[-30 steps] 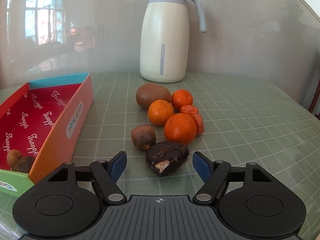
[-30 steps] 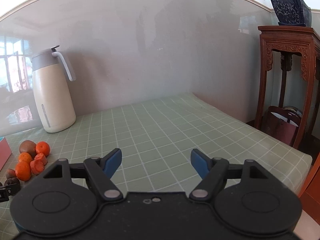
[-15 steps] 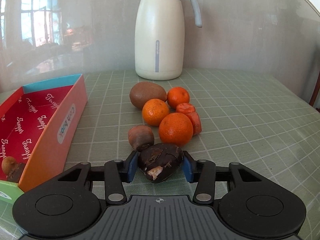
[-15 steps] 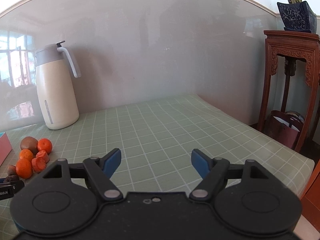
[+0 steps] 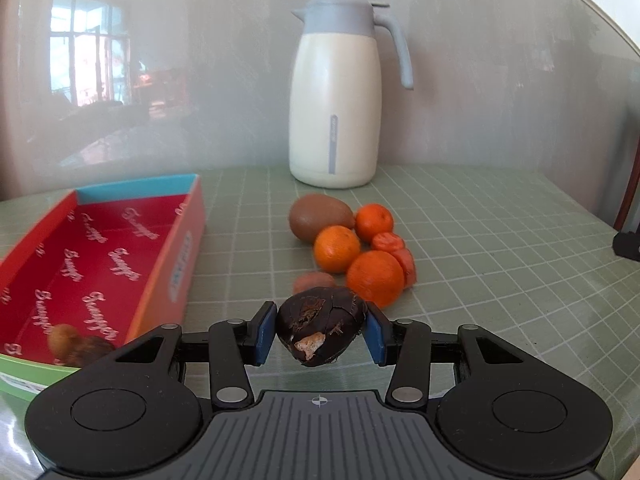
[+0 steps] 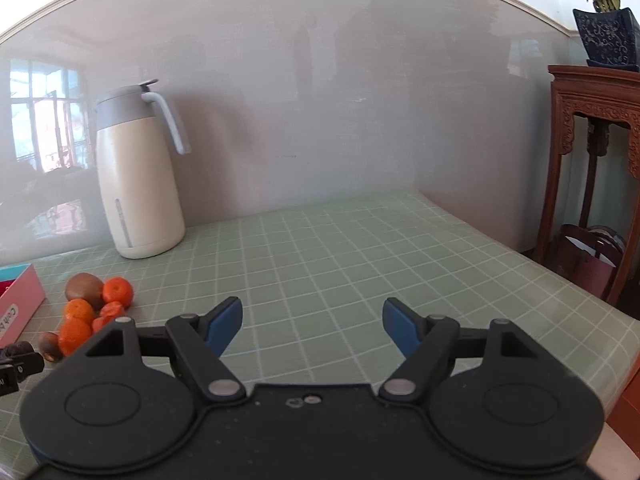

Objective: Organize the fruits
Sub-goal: 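Carry the split chestnut with the left gripper into the red box and release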

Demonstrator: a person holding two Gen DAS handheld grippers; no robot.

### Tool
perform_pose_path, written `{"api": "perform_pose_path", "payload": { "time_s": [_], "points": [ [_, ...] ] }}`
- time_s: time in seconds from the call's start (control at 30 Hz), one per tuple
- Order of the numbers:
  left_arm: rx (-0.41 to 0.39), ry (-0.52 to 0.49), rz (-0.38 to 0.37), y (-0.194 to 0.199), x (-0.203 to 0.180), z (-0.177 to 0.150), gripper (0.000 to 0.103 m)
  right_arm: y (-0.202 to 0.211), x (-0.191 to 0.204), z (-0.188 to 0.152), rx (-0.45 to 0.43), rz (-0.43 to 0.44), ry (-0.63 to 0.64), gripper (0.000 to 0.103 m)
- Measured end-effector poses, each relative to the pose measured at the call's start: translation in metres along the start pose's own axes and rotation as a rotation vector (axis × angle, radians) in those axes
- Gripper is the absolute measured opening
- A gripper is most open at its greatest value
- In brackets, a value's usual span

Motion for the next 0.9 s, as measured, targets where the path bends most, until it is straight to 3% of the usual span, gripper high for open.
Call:
{"api": "perform_pose_path", "payload": {
  "time_s": [0.53,0.9],
  "points": [
    [-0.096,0.054,0.089,0.035,0.070,0.022,0.046,-0.002,0.054,0.009,0.003,0.072,0.044,0.077],
    [-0.094,0.107,0.181,0.033,0.135,0.029,0.046,-0.006,0.093,0.011,0.014,0.119,0.074,0.077]
  ]
}}
Point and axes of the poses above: each gripper's, at about its wrist camera, not at the fingertips, and y roughly against the way its jaws point, x to its left, z to its top, the point moved 4 cm from there along -y, roughly the way its jaws point, and after that the axes turned 9 degrees about y, right-handed, at the moved point
